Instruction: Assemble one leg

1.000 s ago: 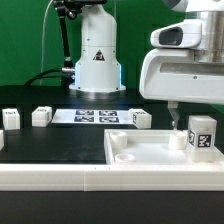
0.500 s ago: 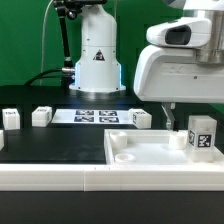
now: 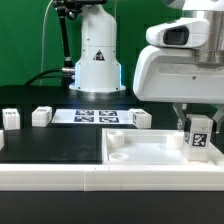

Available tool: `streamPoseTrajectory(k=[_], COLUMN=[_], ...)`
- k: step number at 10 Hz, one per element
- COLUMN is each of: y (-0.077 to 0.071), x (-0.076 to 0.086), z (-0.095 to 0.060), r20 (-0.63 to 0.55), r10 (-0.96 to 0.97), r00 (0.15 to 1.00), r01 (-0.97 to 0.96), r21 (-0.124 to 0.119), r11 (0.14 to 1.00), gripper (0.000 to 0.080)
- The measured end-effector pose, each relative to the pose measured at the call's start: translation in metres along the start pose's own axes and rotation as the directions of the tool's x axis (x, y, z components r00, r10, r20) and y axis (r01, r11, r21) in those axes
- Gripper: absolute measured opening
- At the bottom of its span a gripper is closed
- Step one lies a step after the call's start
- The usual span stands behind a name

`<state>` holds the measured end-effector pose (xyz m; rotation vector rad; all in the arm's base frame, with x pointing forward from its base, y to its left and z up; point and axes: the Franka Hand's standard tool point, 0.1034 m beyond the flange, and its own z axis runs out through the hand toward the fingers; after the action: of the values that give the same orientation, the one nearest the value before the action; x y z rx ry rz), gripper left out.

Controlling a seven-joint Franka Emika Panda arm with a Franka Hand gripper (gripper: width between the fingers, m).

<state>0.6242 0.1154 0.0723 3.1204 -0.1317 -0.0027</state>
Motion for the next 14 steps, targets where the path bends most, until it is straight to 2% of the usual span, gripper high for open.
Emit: streamPoseTrajectory(k=[2,4,6,8,10,12,14], y=[-0.0019,-0.0016,-0.0040,-0.0035,-0.0027,-0.0023,-0.0050], x=[0.0016,0.0017,0.0012,0.0012,0.0014,0.0019,0.0006], z=[-0.0004,0.0012,0.0008,0.0005,0.0015,0.0014,0.0013], r20=[-0.010,-0.010,0.004,0.015,0.037,0.053,0.058], r10=[0.192,0.363,0.581,0.694,0.806,0.903,0.983], r00=[0.981,0.932,0.814,0.719,0.590,0.427,0.172], r01=[-0.191,-0.363,-0.580,-0.694,-0.807,-0.904,-0.984], r21=[0.009,0.038,0.054,0.054,0.060,0.064,0.059], r11=[0.981,0.931,0.813,0.718,0.588,0.423,0.169], gripper=[0.0289,0.0289,0.0290,0.0290,0.0290,0.0290,0.0290])
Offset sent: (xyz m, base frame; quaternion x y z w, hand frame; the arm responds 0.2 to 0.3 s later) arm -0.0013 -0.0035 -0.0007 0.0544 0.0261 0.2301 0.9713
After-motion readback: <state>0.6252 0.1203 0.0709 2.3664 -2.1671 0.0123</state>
